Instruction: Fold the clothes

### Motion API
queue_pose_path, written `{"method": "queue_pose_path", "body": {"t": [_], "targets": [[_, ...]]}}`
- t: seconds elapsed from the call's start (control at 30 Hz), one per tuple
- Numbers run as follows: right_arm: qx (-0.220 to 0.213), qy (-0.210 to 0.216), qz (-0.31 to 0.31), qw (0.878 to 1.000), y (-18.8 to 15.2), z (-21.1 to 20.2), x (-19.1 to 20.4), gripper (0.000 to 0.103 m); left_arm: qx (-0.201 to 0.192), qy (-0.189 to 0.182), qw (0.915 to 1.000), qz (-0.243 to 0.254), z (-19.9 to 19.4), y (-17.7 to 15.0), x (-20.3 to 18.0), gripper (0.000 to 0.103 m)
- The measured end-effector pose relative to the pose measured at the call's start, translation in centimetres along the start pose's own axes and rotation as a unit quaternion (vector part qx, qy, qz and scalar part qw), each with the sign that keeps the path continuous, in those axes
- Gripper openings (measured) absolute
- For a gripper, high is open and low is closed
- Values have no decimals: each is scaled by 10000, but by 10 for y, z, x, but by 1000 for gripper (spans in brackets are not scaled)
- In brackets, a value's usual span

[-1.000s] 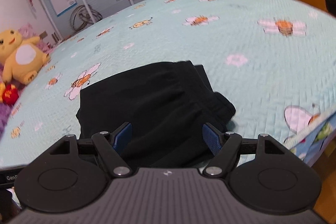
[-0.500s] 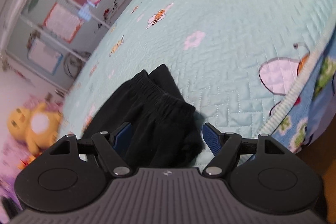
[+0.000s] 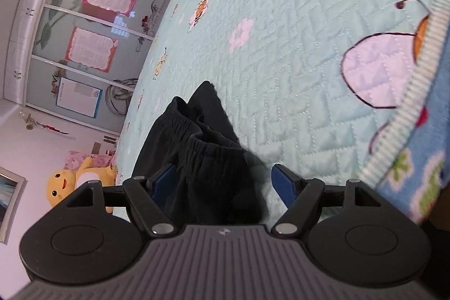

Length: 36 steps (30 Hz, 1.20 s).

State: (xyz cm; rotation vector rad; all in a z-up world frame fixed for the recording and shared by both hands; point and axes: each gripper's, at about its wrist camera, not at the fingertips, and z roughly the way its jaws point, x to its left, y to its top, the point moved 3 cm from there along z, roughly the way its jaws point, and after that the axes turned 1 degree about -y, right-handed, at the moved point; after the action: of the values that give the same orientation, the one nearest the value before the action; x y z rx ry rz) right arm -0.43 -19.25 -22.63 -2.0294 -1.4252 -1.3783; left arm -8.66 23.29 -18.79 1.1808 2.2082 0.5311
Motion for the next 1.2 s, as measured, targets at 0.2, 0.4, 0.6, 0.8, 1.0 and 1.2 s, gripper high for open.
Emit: {"method": "queue_pose_path", "body": {"t": [0.2, 0.4, 0.6, 0.8, 1.0, 1.2], "targets": [[114, 183, -208, 9996, 7, 15, 3, 82, 231, -412, 9982, -362, 30, 9, 9, 78], [232, 333, -200, 9990, 15, 25, 2, 83, 246, -813, 9946, -590, 44, 18, 12, 92], [399, 216, -676, 9967, 16, 44, 20, 83, 405, -1180, 9910, -484, 66, 34, -14, 90], [486, -242, -1301, 9900, 10, 56, 36, 55, 331, -1154, 9914, -529, 68, 33, -24, 75], [338, -234, -1291, 9908, 5, 41, 42, 35, 236, -1147, 9924, -392, 46, 35, -27, 38], [141, -113, -1744, 9845, -5, 16, 71, 32, 320, -883, 9945, -460, 40, 27, -23, 49]]}}
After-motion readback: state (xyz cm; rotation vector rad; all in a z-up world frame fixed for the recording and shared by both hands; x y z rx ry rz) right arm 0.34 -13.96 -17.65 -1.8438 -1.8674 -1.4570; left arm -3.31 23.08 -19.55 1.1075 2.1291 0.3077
